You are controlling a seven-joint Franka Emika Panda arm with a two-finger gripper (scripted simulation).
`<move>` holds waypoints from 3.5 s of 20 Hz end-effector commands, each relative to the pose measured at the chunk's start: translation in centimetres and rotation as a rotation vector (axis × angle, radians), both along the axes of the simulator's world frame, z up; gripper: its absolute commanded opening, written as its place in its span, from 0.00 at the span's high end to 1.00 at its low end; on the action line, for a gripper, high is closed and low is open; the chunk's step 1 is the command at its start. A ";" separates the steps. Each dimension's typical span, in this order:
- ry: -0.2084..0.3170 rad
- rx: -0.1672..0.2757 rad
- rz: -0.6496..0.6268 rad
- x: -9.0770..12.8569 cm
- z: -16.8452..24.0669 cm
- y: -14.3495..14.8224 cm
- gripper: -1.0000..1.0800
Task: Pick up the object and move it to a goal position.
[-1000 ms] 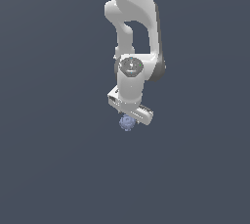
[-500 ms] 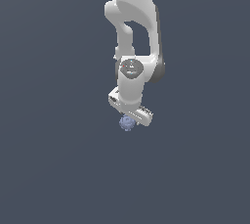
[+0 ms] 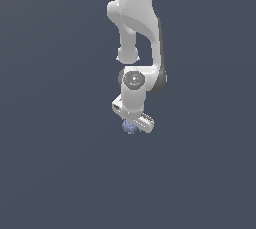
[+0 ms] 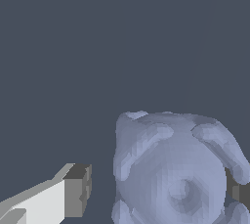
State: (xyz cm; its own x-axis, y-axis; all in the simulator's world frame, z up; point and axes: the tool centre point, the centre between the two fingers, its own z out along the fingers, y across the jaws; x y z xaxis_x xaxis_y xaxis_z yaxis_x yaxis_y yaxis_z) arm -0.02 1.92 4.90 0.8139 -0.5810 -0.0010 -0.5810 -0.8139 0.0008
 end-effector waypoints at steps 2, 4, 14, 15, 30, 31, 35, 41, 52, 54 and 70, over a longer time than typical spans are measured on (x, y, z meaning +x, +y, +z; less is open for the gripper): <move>-0.001 0.000 0.000 0.1 -0.9 0.0 0.04; -0.001 0.000 0.000 0.1 -1.0 0.0 0.04; -0.001 0.000 0.000 0.1 -1.0 0.0 1.00; -0.002 0.001 0.000 0.2 -0.9 0.1 1.00; -0.002 0.001 0.000 0.6 6.3 -0.5 1.00; -0.002 0.001 0.000 0.7 7.3 -0.5 1.00; -0.002 0.000 -0.001 1.0 11.6 -0.9 1.00; -0.002 0.000 -0.001 1.5 18.6 -1.4 1.00; -0.001 0.000 -0.001 2.7 29.2 -2.2 1.00; -0.001 0.000 -0.001 2.9 30.5 -2.3 1.00; -0.001 0.000 -0.001 3.5 33.5 -2.5 1.00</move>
